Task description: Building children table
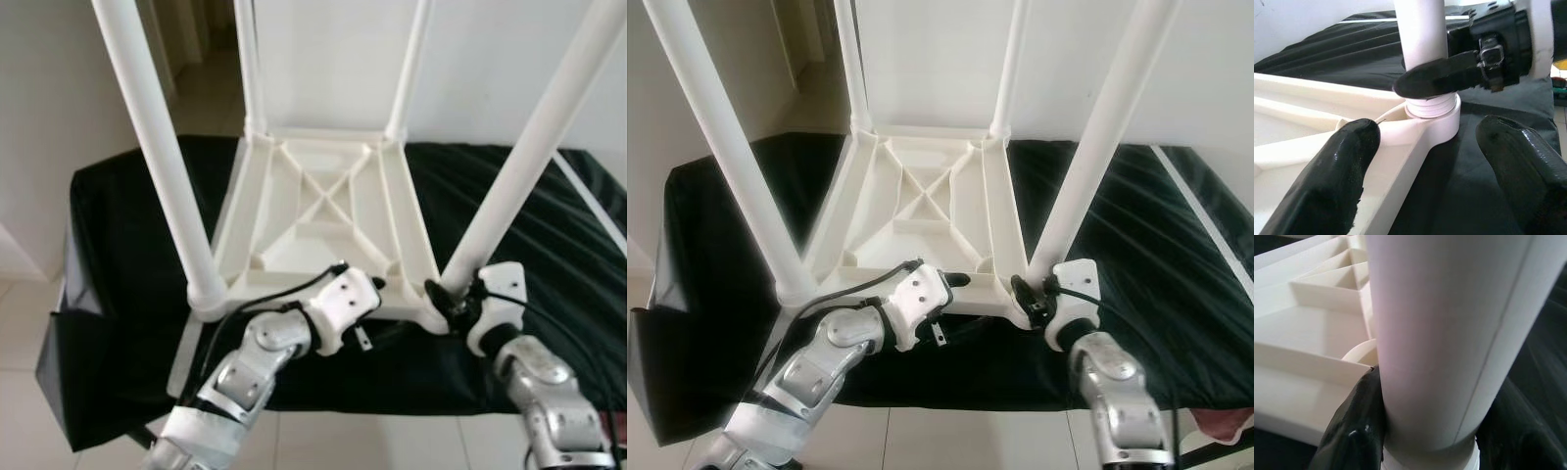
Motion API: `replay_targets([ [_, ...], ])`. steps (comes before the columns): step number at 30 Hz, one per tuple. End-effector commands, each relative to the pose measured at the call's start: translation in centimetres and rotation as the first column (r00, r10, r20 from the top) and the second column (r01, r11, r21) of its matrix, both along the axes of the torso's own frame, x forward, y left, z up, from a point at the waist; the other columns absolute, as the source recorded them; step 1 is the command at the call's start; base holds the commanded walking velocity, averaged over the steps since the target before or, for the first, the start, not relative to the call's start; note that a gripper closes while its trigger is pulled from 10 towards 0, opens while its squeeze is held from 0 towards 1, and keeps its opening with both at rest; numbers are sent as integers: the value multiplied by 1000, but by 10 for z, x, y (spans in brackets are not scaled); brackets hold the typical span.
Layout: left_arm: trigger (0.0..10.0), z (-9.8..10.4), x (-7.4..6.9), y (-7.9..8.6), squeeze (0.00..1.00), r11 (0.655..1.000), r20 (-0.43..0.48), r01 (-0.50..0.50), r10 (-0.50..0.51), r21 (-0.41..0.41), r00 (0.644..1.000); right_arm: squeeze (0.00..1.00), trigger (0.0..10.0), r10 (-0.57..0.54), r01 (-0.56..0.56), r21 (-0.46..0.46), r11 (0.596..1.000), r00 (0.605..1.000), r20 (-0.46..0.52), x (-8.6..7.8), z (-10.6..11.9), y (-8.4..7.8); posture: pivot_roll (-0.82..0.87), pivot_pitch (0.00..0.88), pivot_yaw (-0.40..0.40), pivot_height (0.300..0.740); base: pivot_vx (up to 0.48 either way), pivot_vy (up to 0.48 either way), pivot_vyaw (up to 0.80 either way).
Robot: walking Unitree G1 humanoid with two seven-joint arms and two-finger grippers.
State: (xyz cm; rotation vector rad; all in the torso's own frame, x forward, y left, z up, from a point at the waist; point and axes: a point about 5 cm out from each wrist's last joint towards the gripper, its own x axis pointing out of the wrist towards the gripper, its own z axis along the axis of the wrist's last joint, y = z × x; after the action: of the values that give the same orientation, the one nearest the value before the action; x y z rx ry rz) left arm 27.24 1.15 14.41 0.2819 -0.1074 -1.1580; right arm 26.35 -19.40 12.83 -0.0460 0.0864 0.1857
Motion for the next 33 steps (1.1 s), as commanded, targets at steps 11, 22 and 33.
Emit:
replay_targets([
  [11, 10000, -1, -1, -3, 0, 999, 1, 34, -34, 18, 999, 0, 10000, -310, 324, 112, 939, 943, -123, -3, -16, 26, -17, 0, -22, 740, 0, 0, 0],
  [22, 10000, -3, -4, -2, 0, 1000, -10, 17, -17, 11, 1000, 0, 10000, -419, 434, 132, 891, 899, -128, 0, -12, 49, 2, 0, -42, 740, 0, 0, 0],
  [33, 10000, -3, -3, -2, 0, 1000, -8, 4, -4, 10, 1000, 0, 10000, -421, 434, 131, 891, 900, -115, 2, -8, 47, 4, 0, -52, 740, 0, 0, 0],
])
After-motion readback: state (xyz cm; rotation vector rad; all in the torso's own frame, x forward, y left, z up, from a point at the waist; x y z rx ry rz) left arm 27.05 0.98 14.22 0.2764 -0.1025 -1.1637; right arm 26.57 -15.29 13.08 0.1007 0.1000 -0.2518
